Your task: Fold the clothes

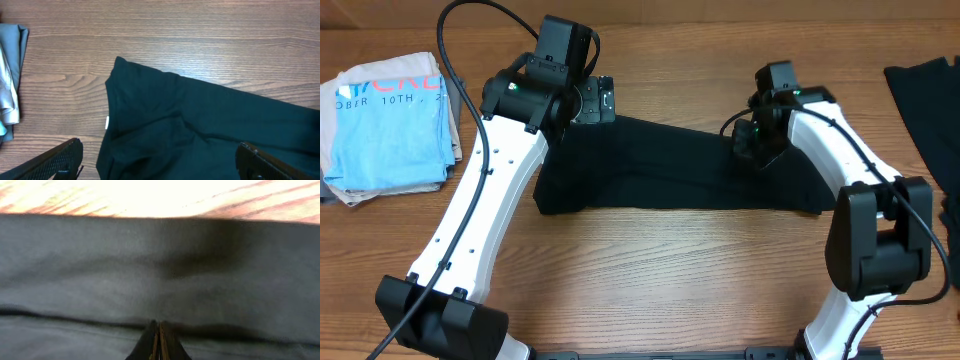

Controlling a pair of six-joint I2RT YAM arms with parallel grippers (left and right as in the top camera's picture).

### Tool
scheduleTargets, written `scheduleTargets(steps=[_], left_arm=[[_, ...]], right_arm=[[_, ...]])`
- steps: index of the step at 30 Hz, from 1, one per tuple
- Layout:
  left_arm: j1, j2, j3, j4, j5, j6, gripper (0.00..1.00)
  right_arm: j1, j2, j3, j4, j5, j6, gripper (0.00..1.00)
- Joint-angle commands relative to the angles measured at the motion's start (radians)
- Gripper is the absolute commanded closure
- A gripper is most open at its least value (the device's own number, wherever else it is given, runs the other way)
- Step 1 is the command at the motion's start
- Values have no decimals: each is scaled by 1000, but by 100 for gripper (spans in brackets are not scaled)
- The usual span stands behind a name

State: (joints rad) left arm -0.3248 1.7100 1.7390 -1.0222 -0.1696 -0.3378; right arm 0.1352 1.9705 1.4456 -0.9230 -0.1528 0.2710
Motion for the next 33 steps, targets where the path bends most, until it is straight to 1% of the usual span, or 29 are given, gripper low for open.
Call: scheduleTargets(steps=[1,6,12,14,16,18,22,26,33], left_arm=[[5,5,-3,1,-17,1,0],[5,5,-3,1,-16,1,0],[5,5,-3,1,-17,1,0],[5,5,-3,1,-17,1,0],[5,5,-3,1,-16,1,0],[5,5,-3,1,-17,1,0],[5,5,-3,1,-17,1,0],[5,5,-3,1,-17,1,0],[5,6,-3,1,-17,1,0]], right_arm=[[0,4,-41,46,-3,-18,96],[0,6,-116,107,-3,-18,96],[1,9,-222,239,-14,-9,96],[1,8,-220,219,-60,-10,96],[1,5,-204,155,-97,-11,96],[1,0,-178,72,-111,-13,96],[1,-27,-151,-19,-119,-14,96],[1,-37,-153,-64,-118,-14,96],[1,-36,-213,-23,-119,-10,96]])
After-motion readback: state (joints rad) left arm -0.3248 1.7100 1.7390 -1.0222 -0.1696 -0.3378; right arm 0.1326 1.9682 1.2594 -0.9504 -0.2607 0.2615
